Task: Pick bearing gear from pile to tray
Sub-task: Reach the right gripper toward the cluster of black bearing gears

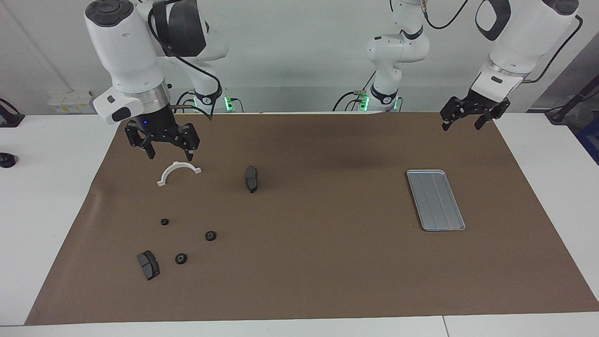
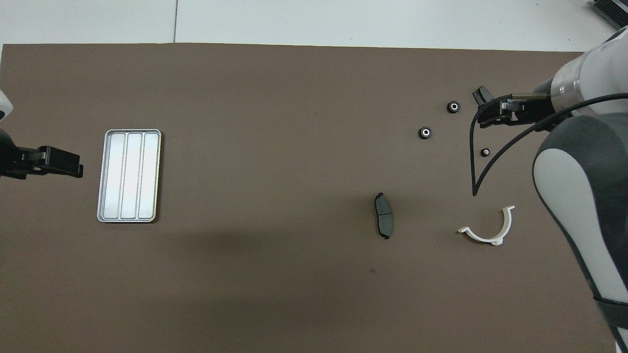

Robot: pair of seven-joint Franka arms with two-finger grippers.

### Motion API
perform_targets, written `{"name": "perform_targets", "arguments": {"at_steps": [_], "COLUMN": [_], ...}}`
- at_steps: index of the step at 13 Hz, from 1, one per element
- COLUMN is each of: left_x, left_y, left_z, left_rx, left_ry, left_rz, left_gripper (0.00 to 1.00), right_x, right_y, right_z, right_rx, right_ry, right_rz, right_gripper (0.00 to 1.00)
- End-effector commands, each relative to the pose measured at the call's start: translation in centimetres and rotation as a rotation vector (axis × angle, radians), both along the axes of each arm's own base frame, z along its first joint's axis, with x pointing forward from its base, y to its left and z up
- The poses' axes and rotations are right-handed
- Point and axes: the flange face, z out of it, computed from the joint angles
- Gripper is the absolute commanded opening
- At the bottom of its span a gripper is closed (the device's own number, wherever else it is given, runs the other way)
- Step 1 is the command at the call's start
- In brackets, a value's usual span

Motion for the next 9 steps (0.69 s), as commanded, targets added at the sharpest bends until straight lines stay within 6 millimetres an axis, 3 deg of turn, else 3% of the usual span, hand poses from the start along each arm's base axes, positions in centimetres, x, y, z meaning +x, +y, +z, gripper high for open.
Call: {"name": "perform_targets", "arguments": {"at_steps": [1, 3, 5, 6, 9], "left_x": [-0.3, -0.3, -0.3, -0.3, -0.3], "left_y": [0.2, 0.2, 0.3, 0.2, 0.2], "left_z": [0.1, 0.1, 0.1, 0.1, 0.1], "left_rx": [0.013, 0.013, 0.013, 0.013, 0.013], "left_ry": [0.008, 0.008, 0.008, 0.008, 0.008], "left_rz": [0.0, 0.0, 0.002, 0.0, 0.0], "left_gripper": [1.0, 1.0, 1.0, 1.0, 1.0], "right_x": [-0.1, -0.1, -0.3, 0.0, 2.4], "right_y": [-0.7, -1.2, -2.5, -2.2, -2.6], "right_z": [-0.1, -0.4, -2.3, -2.8, -7.7], "right_rx": [0.022, 0.095, 0.183, 0.179, 0.073], "right_ry": [0.002, 0.007, 0.05, 0.025, -0.01], "right_rz": [0.014, -0.026, -0.064, -0.046, 0.04], "right_gripper": [1.0, 1.0, 1.0, 1.0, 1.0]}}
